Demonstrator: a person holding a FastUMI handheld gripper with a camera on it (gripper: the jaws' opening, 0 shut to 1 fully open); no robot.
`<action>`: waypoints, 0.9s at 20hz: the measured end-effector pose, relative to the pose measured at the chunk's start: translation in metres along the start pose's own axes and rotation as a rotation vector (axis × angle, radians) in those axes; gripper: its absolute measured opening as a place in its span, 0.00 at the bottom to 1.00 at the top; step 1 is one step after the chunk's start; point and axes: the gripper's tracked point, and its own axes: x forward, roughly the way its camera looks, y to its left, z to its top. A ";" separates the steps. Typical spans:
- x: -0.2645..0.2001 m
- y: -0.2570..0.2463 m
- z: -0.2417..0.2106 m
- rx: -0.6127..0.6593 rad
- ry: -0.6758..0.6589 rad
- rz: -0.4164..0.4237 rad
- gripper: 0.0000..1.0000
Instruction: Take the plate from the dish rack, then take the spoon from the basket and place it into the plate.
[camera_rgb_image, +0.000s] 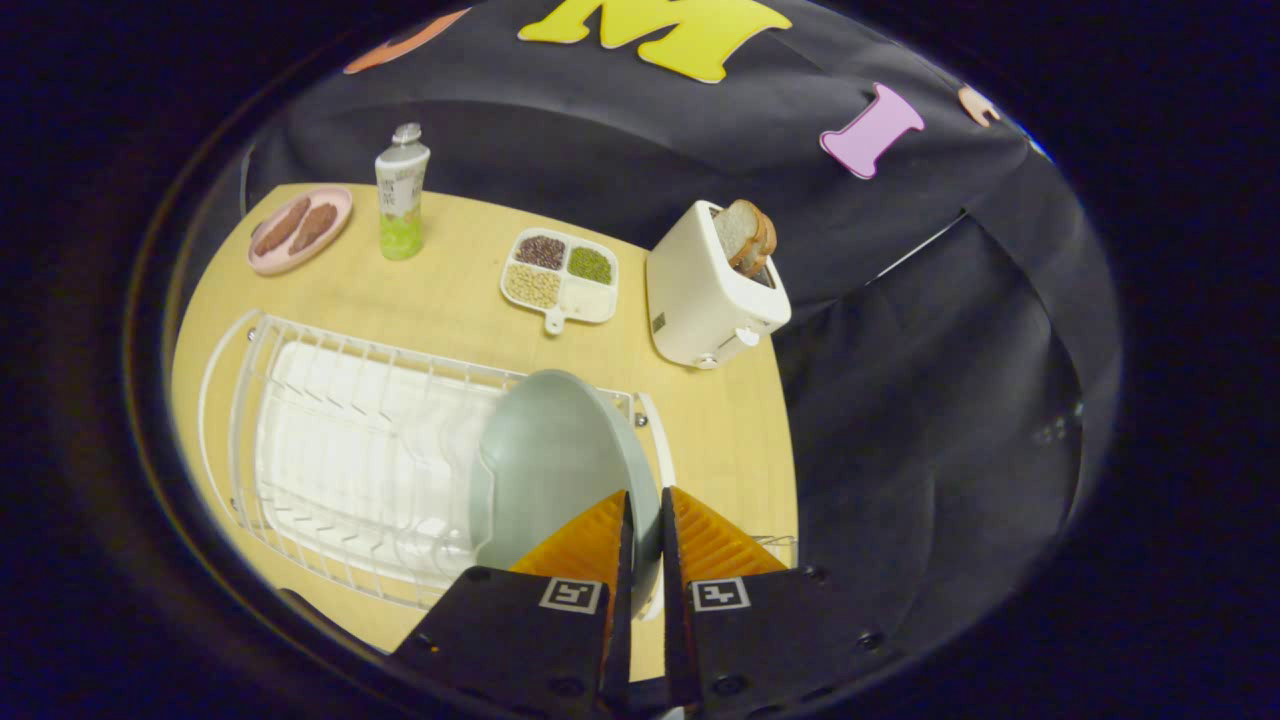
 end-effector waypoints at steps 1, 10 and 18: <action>-0.003 0.000 -0.001 0.001 0.003 -0.015 0.18; -0.020 0.008 0.005 0.066 -0.087 -0.091 0.08; -0.045 -0.025 0.014 0.177 -0.253 -0.315 0.08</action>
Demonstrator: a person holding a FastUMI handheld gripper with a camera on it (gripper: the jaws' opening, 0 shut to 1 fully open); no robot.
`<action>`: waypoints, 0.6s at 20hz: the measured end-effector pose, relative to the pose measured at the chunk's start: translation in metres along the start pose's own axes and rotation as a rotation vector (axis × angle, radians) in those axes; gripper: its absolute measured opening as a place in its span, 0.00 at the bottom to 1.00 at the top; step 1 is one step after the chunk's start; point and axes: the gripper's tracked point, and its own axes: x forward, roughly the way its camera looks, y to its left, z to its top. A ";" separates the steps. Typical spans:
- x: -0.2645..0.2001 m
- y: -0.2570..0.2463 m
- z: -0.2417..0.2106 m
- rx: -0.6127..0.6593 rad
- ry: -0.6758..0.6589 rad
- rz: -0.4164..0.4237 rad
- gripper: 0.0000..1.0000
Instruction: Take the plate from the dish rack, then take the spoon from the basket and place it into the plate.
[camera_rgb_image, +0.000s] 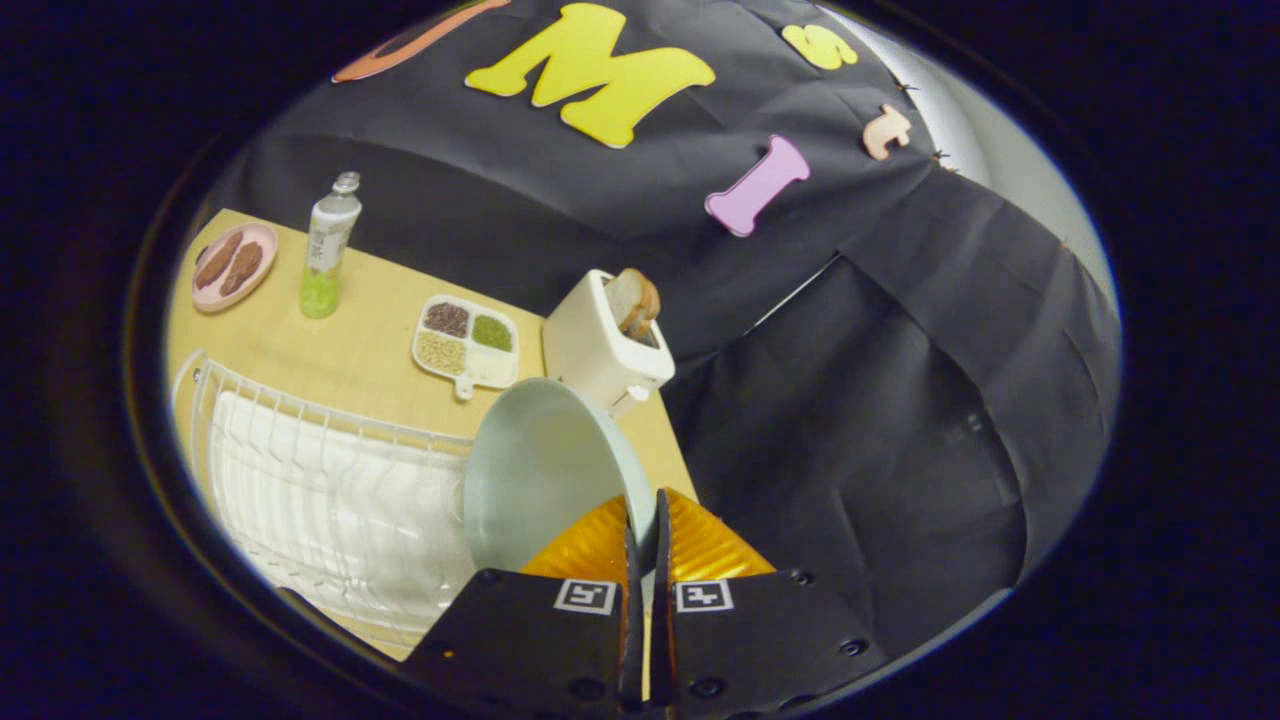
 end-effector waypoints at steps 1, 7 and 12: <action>-0.002 -0.003 0.000 0.023 -0.012 0.012 0.08; -0.015 -0.016 -0.028 0.149 -0.029 0.216 0.08; -0.037 -0.016 -0.081 0.284 0.026 0.532 0.08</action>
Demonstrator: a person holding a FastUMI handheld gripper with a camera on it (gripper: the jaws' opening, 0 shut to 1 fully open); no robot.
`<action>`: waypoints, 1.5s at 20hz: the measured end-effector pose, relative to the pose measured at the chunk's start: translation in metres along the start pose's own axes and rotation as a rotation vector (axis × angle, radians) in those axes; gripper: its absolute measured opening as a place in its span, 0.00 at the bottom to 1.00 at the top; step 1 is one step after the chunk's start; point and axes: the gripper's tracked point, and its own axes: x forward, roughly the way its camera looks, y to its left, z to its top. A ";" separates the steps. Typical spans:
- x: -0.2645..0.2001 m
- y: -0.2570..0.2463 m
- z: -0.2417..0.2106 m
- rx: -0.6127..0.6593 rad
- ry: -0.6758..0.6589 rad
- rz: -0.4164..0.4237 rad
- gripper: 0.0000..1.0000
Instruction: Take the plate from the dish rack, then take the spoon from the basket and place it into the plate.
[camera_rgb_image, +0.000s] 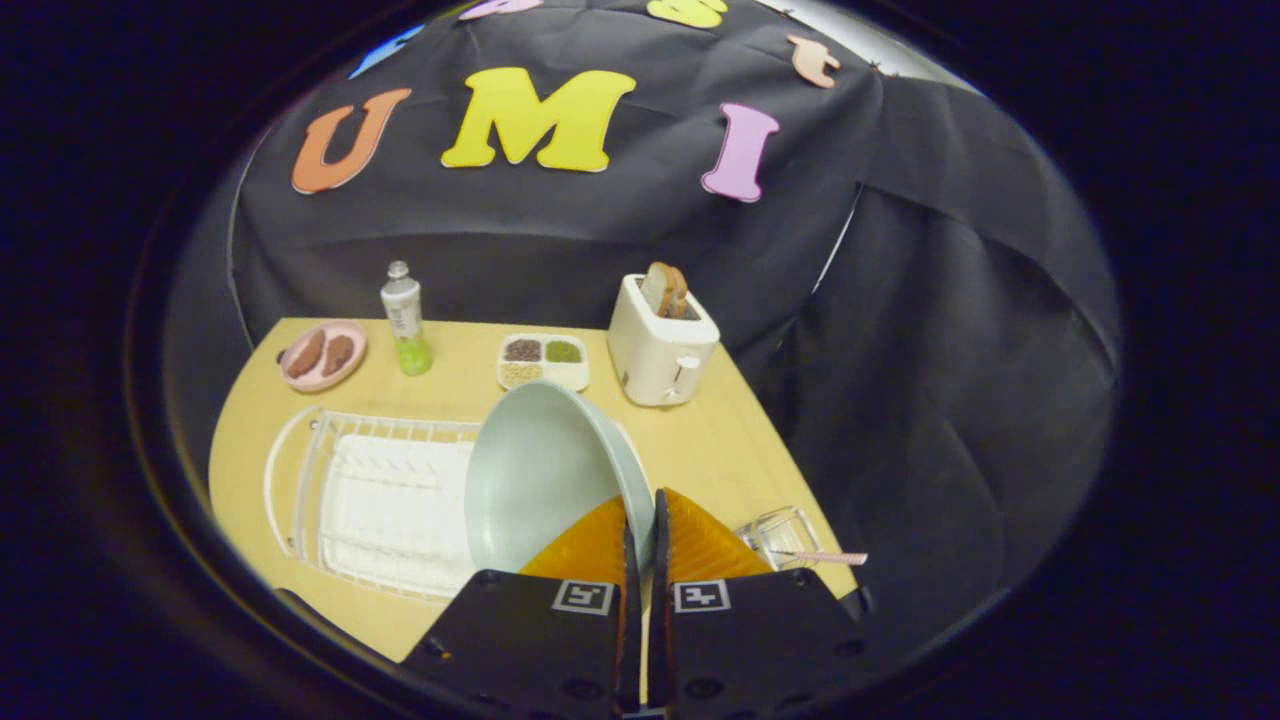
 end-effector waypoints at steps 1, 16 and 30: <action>-0.004 -0.002 -0.011 0.026 0.013 0.055 0.08; 0.024 -0.006 -0.230 0.204 0.146 0.410 0.08; 0.092 -0.012 -0.260 0.167 0.015 0.424 0.18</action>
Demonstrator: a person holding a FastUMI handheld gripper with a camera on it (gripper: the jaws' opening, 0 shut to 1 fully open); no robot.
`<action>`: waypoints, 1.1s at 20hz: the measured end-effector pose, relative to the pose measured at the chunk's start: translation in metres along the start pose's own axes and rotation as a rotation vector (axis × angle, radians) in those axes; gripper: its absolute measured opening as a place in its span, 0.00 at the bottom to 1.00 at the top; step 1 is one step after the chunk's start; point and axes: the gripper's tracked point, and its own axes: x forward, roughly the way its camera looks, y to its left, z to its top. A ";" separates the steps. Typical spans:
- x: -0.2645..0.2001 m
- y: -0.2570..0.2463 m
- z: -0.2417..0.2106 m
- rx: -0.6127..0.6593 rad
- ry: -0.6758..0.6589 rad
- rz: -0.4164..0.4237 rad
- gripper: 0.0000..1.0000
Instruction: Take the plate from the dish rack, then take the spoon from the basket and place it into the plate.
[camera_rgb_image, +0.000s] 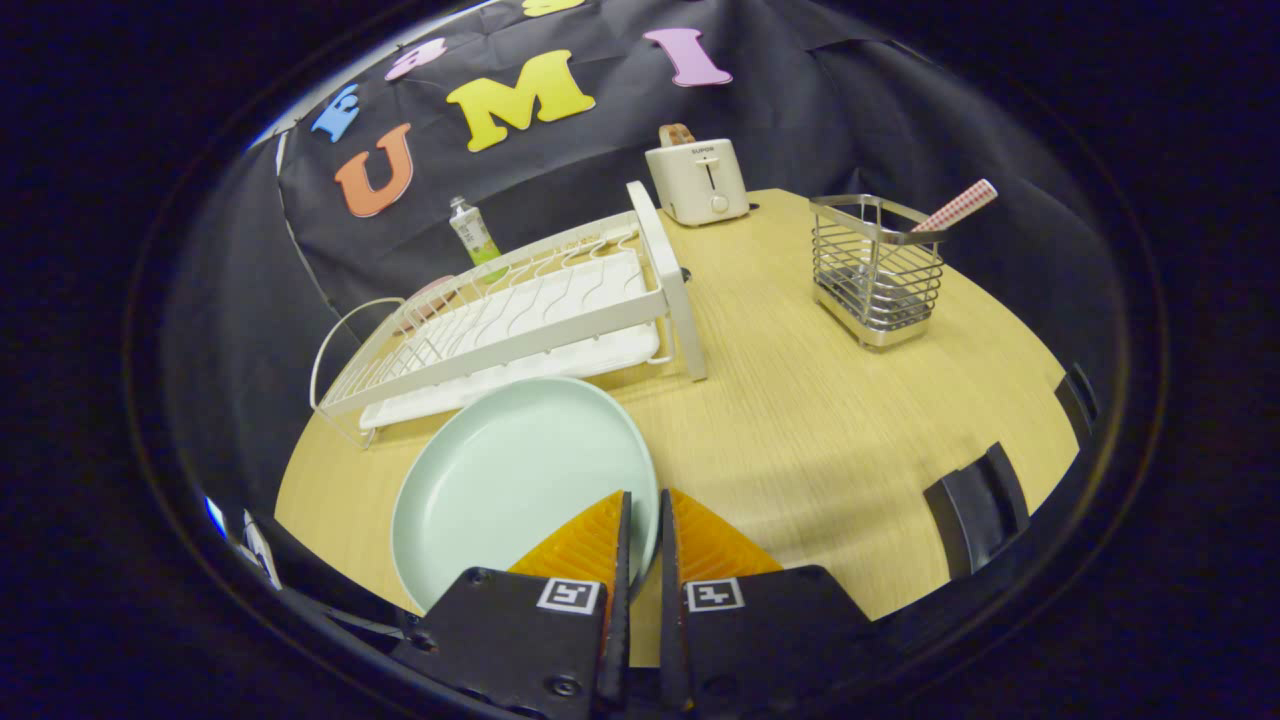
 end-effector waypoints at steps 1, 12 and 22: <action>0.002 -0.005 0.004 -0.024 -0.033 -0.019 0.19; -0.020 -0.024 0.060 -0.171 -0.416 0.051 0.95; -0.062 -0.106 0.115 -0.207 -0.661 -0.125 1.00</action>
